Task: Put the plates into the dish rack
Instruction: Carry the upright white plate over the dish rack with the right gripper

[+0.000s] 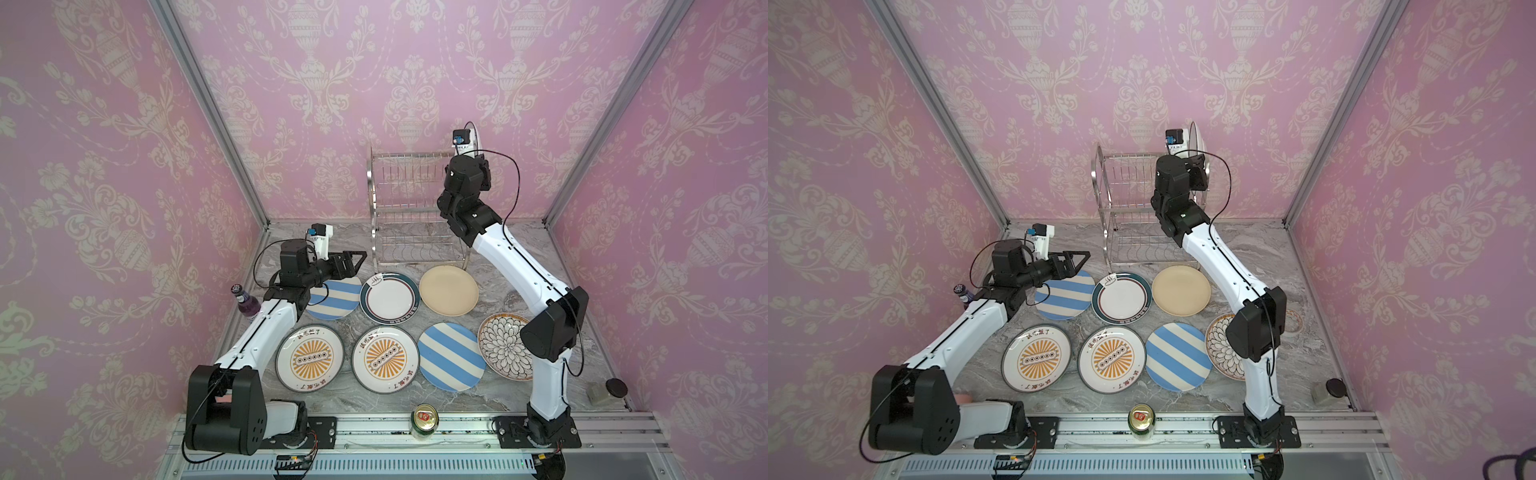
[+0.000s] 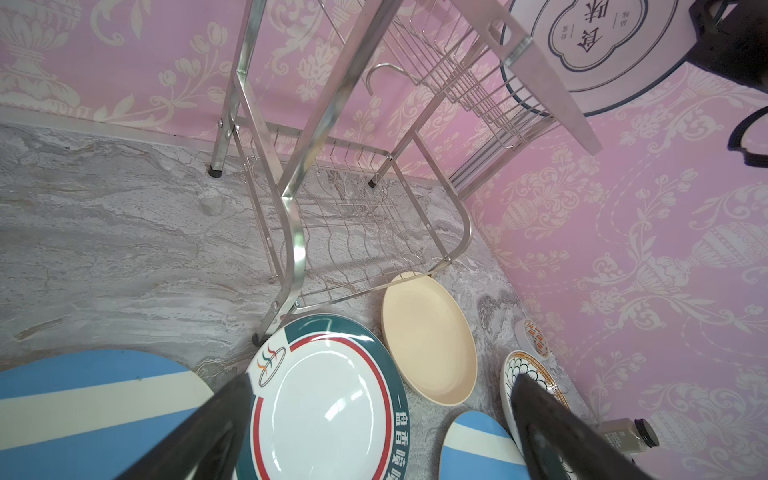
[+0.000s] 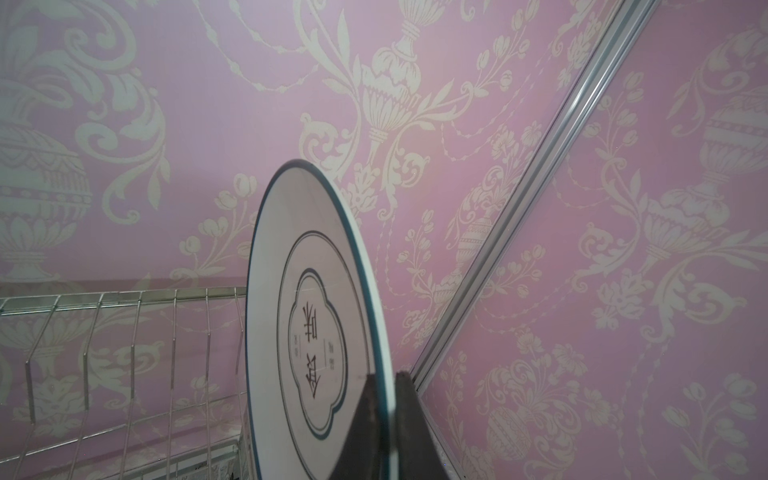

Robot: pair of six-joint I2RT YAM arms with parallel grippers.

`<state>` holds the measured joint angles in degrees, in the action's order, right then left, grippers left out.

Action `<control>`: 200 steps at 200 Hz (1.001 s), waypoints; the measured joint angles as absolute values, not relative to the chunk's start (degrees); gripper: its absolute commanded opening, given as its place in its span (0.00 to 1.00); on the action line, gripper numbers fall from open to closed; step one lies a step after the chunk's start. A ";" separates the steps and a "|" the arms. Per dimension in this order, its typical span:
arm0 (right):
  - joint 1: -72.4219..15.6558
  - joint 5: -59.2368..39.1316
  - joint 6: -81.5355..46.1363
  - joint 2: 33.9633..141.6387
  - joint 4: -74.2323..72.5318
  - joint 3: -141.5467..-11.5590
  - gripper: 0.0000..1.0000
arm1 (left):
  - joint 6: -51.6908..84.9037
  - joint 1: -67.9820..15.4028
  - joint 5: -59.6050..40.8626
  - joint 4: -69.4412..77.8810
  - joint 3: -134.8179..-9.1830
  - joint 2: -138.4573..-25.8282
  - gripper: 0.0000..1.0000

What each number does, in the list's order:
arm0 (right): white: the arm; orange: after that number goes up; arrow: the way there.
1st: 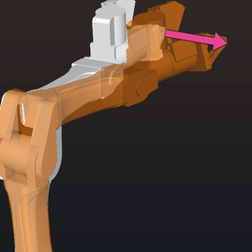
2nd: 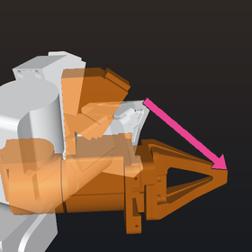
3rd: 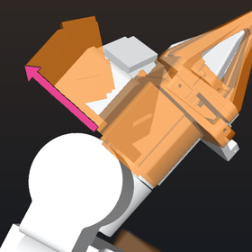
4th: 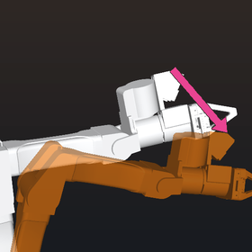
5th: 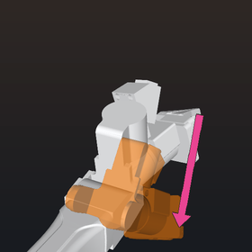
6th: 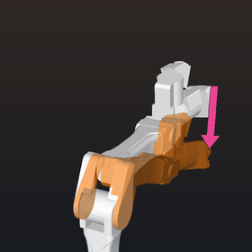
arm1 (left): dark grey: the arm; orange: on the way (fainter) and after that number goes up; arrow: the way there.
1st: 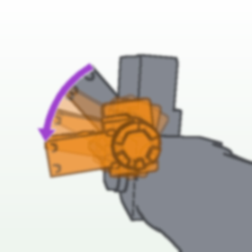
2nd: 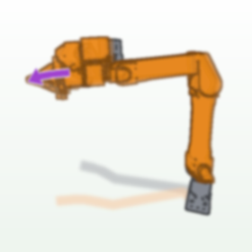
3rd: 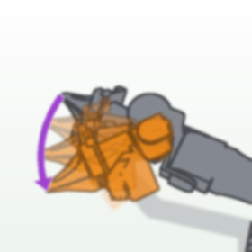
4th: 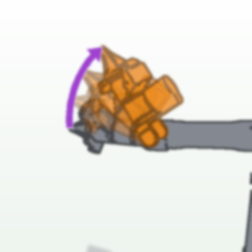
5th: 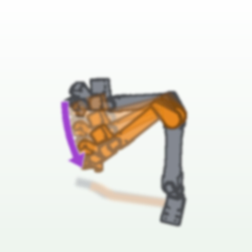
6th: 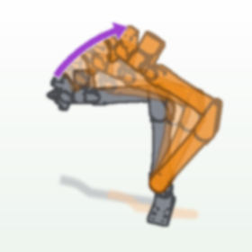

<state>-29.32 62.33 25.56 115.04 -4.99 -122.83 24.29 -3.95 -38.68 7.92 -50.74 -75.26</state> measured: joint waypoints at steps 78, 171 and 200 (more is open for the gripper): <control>-28.64 60.16 21.78 117.95 -0.89 -125.21 0.00 | 22.11 -3.92 -38.65 5.93 -50.96 -75.33 0.99; -27.38 58.72 19.44 118.26 -0.51 -125.29 0.00 | 21.28 -3.88 -38.63 4.56 -51.35 -75.83 0.99; -27.11 58.30 20.38 118.61 -0.56 -125.89 0.00 | 20.82 -3.88 -38.61 4.14 -51.66 -75.85 0.99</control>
